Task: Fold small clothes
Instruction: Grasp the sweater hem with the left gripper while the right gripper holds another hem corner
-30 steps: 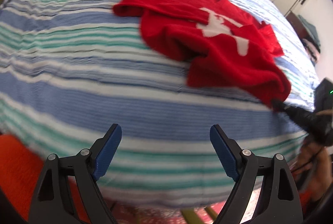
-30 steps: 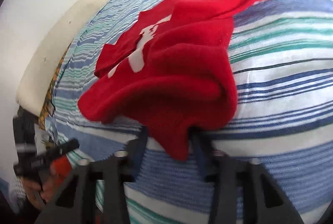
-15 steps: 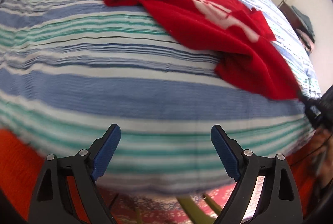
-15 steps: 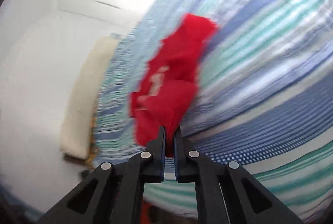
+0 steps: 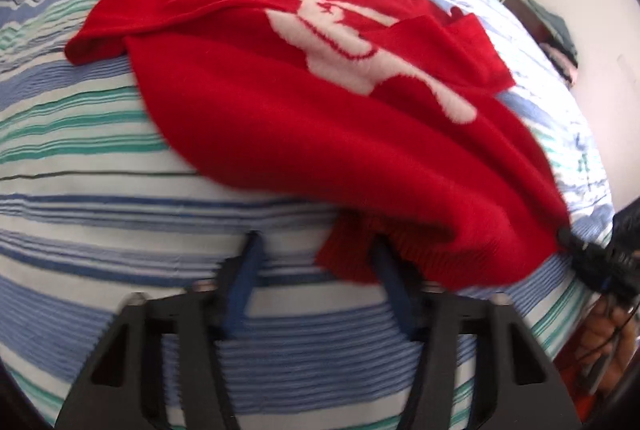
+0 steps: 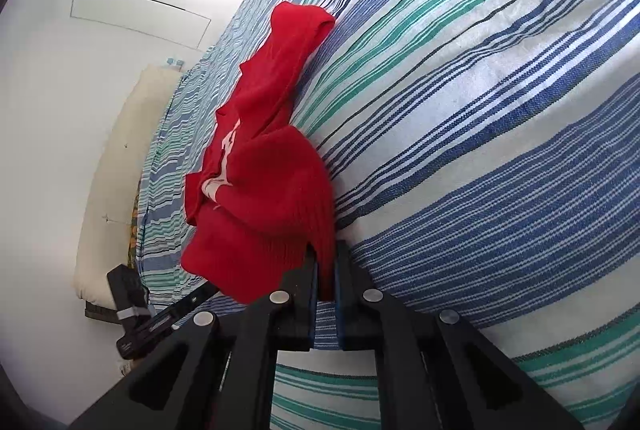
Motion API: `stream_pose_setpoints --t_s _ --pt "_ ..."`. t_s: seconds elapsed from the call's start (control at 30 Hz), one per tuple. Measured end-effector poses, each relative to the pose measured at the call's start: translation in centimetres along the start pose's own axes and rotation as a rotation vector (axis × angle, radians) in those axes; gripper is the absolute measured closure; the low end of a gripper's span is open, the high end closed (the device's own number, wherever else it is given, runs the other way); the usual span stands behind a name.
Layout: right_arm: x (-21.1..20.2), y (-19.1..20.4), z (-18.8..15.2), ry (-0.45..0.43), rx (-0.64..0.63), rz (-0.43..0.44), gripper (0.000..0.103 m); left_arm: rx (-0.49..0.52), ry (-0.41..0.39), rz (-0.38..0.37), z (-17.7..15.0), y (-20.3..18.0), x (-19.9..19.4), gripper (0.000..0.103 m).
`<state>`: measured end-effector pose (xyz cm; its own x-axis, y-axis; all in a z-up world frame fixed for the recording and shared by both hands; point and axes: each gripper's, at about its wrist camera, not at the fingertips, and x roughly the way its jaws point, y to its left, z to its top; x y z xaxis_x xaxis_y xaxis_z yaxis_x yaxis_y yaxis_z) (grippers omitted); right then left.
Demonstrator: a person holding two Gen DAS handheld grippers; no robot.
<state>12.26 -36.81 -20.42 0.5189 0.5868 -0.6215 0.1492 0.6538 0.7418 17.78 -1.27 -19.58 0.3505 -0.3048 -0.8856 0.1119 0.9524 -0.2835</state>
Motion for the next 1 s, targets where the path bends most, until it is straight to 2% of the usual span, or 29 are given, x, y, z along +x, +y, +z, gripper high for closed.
stream_pose_setpoints --t_s 0.03,0.07,0.2,0.27,0.37,0.43,0.5,0.53,0.57,0.6,0.63,0.7,0.8,0.87,1.0 --pt "-0.4 -0.3 0.1 0.001 -0.007 -0.004 0.096 -0.007 0.006 -0.033 0.1 -0.1 0.1 0.087" --pt "-0.5 -0.3 0.1 0.001 -0.013 -0.008 0.096 -0.01 0.009 -0.066 0.3 -0.4 0.1 0.097" --pt "-0.9 0.0 0.2 -0.006 -0.039 -0.021 0.096 -0.002 0.009 -0.059 -0.6 -0.4 -2.0 0.1" --pt "-1.4 0.7 0.0 -0.004 -0.049 -0.008 0.096 0.003 -0.016 -0.074 -1.9 0.5 -5.2 0.1" --pt "-3.0 2.7 -0.7 0.011 -0.068 0.068 0.096 0.023 -0.066 -0.071 -4.6 2.3 -12.0 0.1" --pt "-3.9 4.3 -1.5 0.043 -0.07 0.134 0.096 0.046 -0.089 -0.045 -6.0 2.8 -15.0 0.1" --pt "-3.9 5.7 -2.7 0.094 -0.088 0.163 0.096 0.065 -0.09 -0.001 -7.2 3.1 -16.3 0.097" --pt "-3.6 6.1 -3.2 0.113 -0.104 0.15 0.096 0.072 -0.072 0.013 -7.5 3.1 -15.7 0.091" --pt "-3.0 6.5 -3.7 0.129 -0.127 0.123 0.094 0.083 -0.044 0.049 -8.1 3.3 -14.5 0.08" --pt "-2.1 6.6 -4.3 0.146 -0.159 0.066 0.092 0.081 -0.021 0.084 -8.4 3.5 -13.2 0.072" --pt "-1.2 6.5 -4.6 0.161 -0.177 0.0 0.09 0.069 -0.004 0.11 -8.8 3.8 -12.3 0.059" --pt "0.6 5.8 -5.3 0.216 -0.186 -0.131 0.076 -0.001 0.007 0.118 -9.3 5.2 -10.8 0.056" --pt "0.0 5.6 -5.4 0.207 -0.159 -0.117 0.066 -0.145 0.002 0.043 -9.5 7.7 -10.3 0.051" --pt "-1.0 5.5 -5.3 0.177 -0.154 -0.097 0.044 -0.217 0.007 -0.041 -9.0 8.8 -9.9 0.05" --pt "-0.2 4.5 -4.8 0.184 -0.108 -0.062 0.043 -0.232 0.079 -0.134 -8.3 8.2 -7.4 0.051"
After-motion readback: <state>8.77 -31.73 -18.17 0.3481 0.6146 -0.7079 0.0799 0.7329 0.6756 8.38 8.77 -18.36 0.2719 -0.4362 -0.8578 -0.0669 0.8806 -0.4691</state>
